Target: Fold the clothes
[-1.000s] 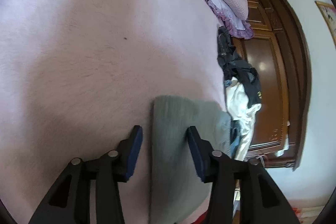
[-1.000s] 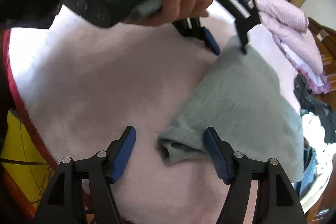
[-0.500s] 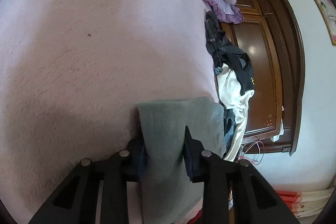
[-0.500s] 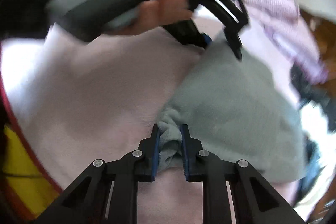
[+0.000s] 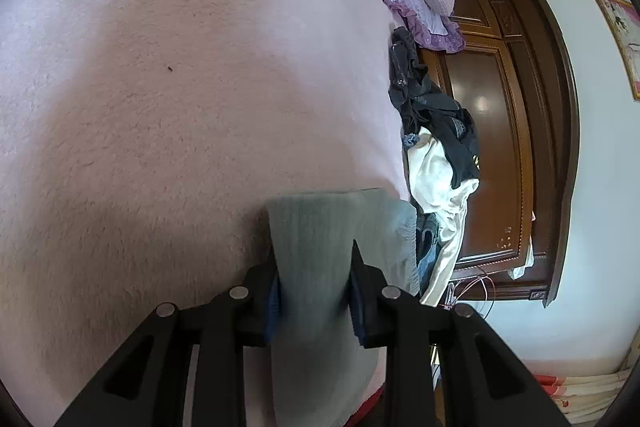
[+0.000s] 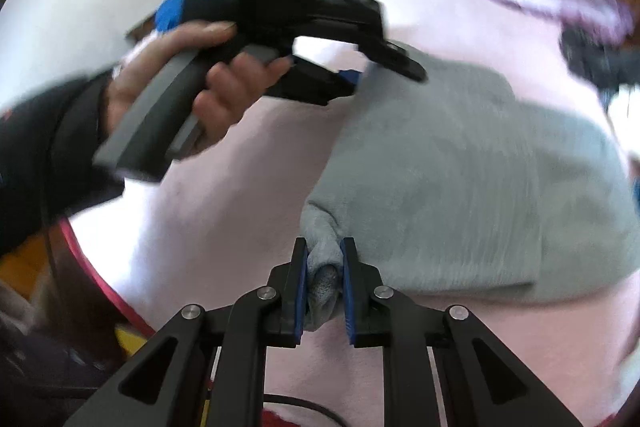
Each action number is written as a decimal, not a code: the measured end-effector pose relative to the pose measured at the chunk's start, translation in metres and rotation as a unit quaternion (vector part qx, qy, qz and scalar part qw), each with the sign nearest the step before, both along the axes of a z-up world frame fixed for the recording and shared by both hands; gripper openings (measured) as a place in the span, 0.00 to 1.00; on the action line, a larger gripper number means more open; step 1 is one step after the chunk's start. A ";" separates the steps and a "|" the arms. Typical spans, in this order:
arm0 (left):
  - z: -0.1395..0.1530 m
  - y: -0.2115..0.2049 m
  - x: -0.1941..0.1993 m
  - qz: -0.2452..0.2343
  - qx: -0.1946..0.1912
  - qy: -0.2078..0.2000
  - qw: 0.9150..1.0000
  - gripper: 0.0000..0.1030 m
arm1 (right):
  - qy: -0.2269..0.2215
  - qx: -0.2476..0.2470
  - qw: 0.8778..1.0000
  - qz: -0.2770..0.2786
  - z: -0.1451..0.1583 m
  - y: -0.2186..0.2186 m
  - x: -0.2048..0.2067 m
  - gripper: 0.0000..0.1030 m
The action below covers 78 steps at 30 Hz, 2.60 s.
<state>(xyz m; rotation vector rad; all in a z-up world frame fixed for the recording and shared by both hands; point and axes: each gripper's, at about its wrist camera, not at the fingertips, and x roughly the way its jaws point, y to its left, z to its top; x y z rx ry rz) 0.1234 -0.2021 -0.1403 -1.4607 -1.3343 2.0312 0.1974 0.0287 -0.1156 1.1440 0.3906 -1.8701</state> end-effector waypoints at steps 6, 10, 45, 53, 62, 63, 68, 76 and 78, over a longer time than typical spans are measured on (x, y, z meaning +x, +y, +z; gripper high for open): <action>0.031 0.011 -0.006 -0.022 -0.050 0.001 0.999 0.21 | -0.054 -0.063 0.996 -0.030 0.012 0.014 -0.026 0.15; 0.060 0.027 -0.015 -0.041 -0.094 0.000 0.995 0.21 | -0.069 -0.122 0.988 -0.060 0.032 0.037 -0.045 0.15; 0.153 0.204 -0.099 -0.186 -0.313 0.138 0.921 0.34 | -0.047 -0.205 0.914 -0.346 0.002 0.225 -0.040 0.26; 0.100 0.270 -0.115 -0.297 -0.398 0.110 0.861 0.34 | -0.093 -0.166 0.924 -0.331 -0.021 0.185 -0.055 0.26; 0.063 0.301 -0.130 -0.322 -0.438 0.086 0.835 0.36 | -0.124 -0.137 0.918 -0.352 -0.052 0.191 -0.072 0.24; 0.063 0.299 -0.129 -0.322 -0.438 0.088 0.835 0.36 | -0.121 -0.135 0.919 -0.351 -0.053 0.189 -0.074 0.24; 0.079 0.285 -0.125 -0.311 -0.412 0.095 0.851 0.36 | -0.115 -0.114 0.926 -0.342 -0.054 0.179 -0.083 0.24; 0.137 0.178 -0.098 -0.202 -0.290 0.110 0.929 0.36 | -0.116 -0.087 0.930 -0.338 -0.050 0.173 -0.091 0.25; 0.133 0.158 -0.092 -0.176 -0.267 0.095 0.943 0.36 | -0.116 -0.083 0.931 -0.337 -0.050 0.174 -0.093 0.25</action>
